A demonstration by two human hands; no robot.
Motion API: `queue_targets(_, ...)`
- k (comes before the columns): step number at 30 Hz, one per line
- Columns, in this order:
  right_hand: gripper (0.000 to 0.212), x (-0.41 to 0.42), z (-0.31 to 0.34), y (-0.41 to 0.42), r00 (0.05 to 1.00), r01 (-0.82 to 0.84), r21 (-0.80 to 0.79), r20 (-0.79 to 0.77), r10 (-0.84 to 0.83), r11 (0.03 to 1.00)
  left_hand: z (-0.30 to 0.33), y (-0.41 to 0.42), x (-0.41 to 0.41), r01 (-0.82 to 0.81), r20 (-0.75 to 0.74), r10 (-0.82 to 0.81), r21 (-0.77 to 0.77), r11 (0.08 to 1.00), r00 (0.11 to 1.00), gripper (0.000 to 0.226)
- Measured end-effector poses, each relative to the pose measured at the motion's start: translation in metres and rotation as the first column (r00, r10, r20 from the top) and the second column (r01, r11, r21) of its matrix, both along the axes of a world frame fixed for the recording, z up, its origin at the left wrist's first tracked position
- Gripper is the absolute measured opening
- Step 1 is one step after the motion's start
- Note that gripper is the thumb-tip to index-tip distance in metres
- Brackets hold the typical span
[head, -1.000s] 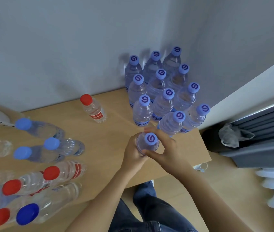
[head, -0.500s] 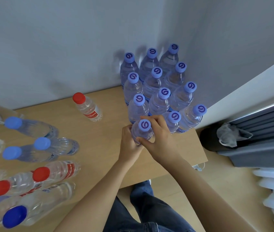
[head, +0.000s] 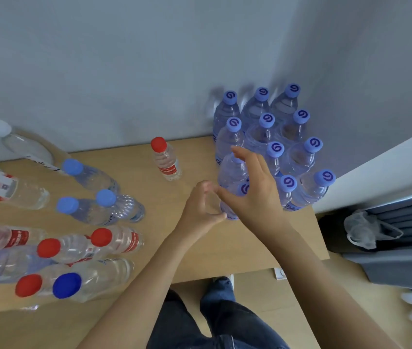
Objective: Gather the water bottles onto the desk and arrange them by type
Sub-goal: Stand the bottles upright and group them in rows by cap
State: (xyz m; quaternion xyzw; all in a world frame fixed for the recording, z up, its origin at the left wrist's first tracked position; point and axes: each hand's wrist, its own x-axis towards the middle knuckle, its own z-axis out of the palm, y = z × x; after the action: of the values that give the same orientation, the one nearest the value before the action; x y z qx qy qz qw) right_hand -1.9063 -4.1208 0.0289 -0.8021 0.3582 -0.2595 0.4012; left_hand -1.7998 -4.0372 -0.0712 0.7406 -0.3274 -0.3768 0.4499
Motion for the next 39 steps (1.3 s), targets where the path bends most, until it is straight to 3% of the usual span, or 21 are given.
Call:
queue_targets(5,0.066,0.038,0.024,0.011,0.996,-0.082,-0.017,0.039,0.083,0.996,0.069,0.028,0.036,-0.17,-0.021,0.169,-0.109,0.979,0.985,0.068)
queue_targets(9,0.065,0.078,0.04,0.033,0.983,-0.165,0.018,0.086,0.163,0.986,0.117,0.069,0.067,-0.303,-0.054,0.299,-0.246,0.921,0.953,0.058)
queue_targets(15,0.064,0.147,0.057,0.082,0.937,-0.334,0.021,0.114,0.33,0.942,0.15,0.149,0.115,-0.464,-0.012,0.478,-0.26,0.847,0.879,0.053)
queue_targets(21,0.061,0.217,0.064,0.147,0.858,-0.506,0.081,0.149,0.492,0.859,0.159,0.238,0.161,-0.651,-0.019,0.673,-0.272,0.708,0.74,0.051)
queue_targets(31,0.058,0.321,0.068,0.263,0.727,-0.685,0.063,0.113,0.677,0.725,0.158,0.363,0.223,-0.827,-0.037,0.859,-0.292,0.48,0.511,0.045)
queue_targets(39,0.055,0.378,0.069,0.361,0.569,-0.822,0.084,0.067,0.82,0.564,0.156,0.467,0.249,-0.908,-0.054,0.95,-0.315,0.277,0.309,0.049)
